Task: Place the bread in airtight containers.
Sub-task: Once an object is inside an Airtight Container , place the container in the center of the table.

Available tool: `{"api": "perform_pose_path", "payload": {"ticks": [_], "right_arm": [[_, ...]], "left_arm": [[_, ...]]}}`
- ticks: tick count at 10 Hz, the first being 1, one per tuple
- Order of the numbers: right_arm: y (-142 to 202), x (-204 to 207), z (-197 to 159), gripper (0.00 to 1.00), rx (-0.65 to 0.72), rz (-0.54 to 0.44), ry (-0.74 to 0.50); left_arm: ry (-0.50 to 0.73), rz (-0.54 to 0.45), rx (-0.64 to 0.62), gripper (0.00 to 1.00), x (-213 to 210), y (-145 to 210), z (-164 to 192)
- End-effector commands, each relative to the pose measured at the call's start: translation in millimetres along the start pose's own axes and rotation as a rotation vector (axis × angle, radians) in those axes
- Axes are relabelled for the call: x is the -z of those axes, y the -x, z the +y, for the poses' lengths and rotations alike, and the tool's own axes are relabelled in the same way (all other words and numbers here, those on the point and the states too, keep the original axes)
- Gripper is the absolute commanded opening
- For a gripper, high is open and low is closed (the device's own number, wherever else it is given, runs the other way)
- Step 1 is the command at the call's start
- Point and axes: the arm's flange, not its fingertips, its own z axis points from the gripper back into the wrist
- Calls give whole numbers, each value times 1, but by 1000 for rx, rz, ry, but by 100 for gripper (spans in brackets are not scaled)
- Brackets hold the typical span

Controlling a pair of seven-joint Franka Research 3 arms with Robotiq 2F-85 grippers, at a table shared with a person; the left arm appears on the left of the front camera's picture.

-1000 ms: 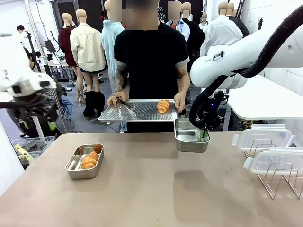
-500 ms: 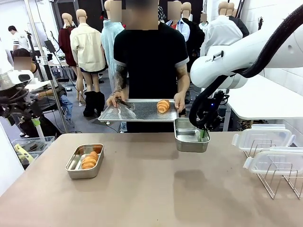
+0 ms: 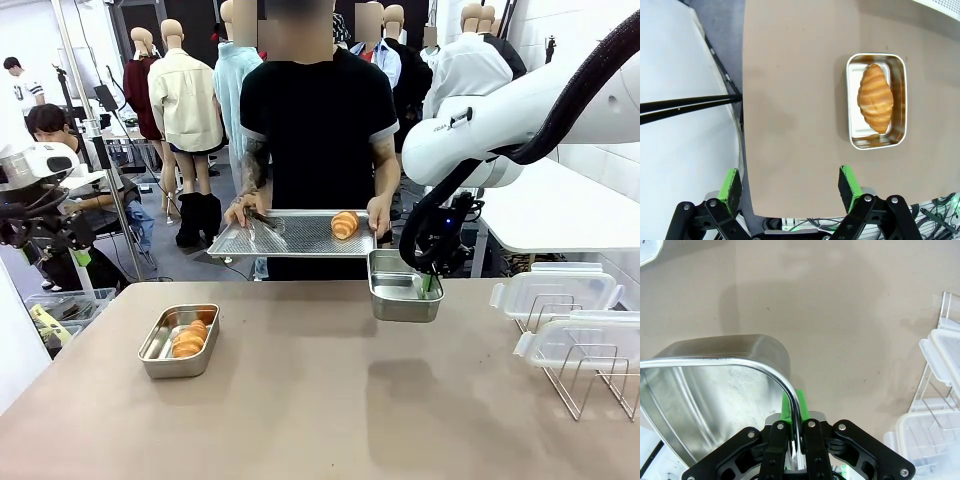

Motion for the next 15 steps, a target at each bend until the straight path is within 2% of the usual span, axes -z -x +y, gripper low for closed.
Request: {"api": "perform_pose_path", "payload": {"ticks": [1,15], "right_arm": [[-1,-1,1,0,-6,-17,3],[-1,-1,1,0,-6,-17,3]], "left_arm": [[-27,-5,-18,100,-1,1,2],[-27,-5,-18,100,-1,1,2]]}}
